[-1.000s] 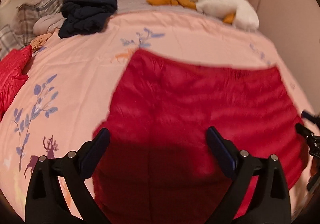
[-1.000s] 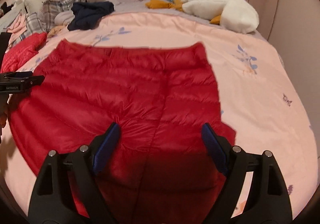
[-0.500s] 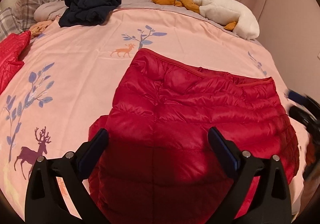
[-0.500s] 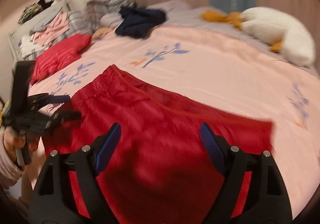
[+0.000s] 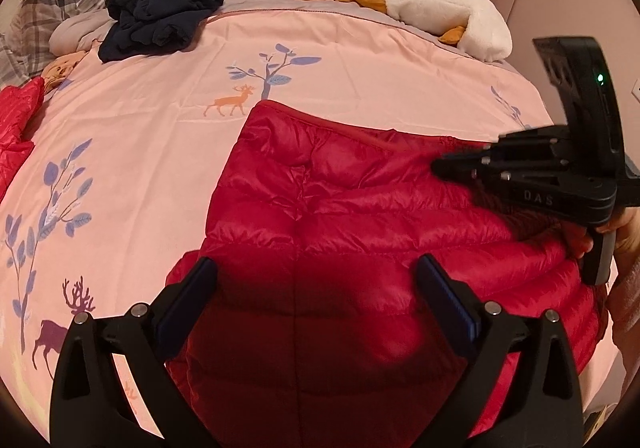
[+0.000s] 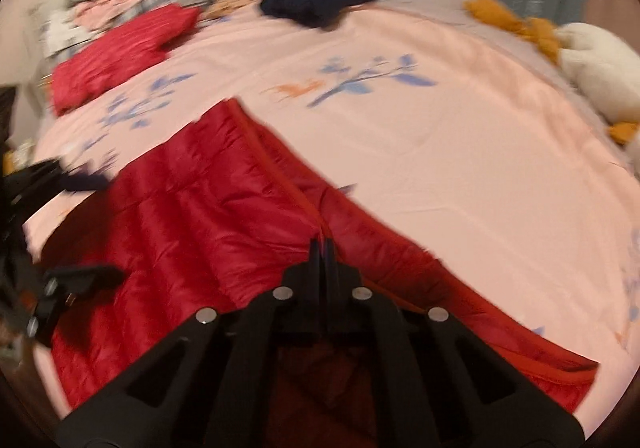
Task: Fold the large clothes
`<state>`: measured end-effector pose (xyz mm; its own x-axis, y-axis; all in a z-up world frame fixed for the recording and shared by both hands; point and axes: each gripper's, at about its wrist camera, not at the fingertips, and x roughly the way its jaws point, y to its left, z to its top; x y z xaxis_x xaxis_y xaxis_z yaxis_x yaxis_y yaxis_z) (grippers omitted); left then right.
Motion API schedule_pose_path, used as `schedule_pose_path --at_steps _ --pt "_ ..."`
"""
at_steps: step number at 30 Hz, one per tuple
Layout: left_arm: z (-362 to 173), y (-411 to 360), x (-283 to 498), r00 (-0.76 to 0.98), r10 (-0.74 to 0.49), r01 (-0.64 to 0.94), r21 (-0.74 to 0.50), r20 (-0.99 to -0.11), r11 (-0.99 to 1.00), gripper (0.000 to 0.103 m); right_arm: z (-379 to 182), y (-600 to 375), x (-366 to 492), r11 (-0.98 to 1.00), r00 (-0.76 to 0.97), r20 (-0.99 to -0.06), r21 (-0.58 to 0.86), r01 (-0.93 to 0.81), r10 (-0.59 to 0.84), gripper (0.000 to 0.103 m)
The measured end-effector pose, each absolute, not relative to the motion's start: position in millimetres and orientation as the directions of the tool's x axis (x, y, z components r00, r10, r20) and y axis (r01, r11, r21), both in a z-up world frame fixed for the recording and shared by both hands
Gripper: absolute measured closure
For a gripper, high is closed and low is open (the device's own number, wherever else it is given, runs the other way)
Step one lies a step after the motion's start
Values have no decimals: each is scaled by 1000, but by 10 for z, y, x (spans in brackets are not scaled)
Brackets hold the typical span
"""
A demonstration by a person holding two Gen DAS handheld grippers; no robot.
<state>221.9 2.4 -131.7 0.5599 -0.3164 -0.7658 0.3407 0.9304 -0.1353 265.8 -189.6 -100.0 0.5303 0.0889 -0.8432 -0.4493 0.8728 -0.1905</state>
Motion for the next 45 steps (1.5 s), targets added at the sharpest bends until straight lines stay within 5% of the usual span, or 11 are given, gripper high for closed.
schedule_pose_path --at_steps 2,8,14,20,23,28,34,45 --pt "-1344 -12 2262 557 -308 337 -130 -771 933 3 -1029 -1926 2720 898 521 -850 -170 -405 74 100" --pt "-1255 -49 2124 567 -301 334 -120 -767 935 3 -617 -2039 2219 941 611 -777 -76 -331 152 68" --pt "-1098 -50 1676 587 -345 375 -132 -732 918 3 -459 -2198 1092 963 699 -713 -150 -225 52 38" --pt "-1351 -194 1479 576 -302 387 -72 -759 919 3 -934 -2341 817 974 624 -774 -207 -88 -108 37" --pt "-1361 -232 1472 574 -262 368 -41 -776 929 3 -718 -2279 763 982 636 -762 -186 -33 -123 34" --pt "-753 -137 1143 666 -239 342 5 -706 940 2 -82 -2039 351 984 734 -666 -180 10 -129 2" --pt "-61 126 779 700 -244 291 -44 -672 956 1 403 -1897 -132 981 766 -617 -174 89 -179 2" --pt "497 241 11 802 -177 244 43 -570 969 1 559 -1770 -742 985 783 -599 -136 108 -168 2"
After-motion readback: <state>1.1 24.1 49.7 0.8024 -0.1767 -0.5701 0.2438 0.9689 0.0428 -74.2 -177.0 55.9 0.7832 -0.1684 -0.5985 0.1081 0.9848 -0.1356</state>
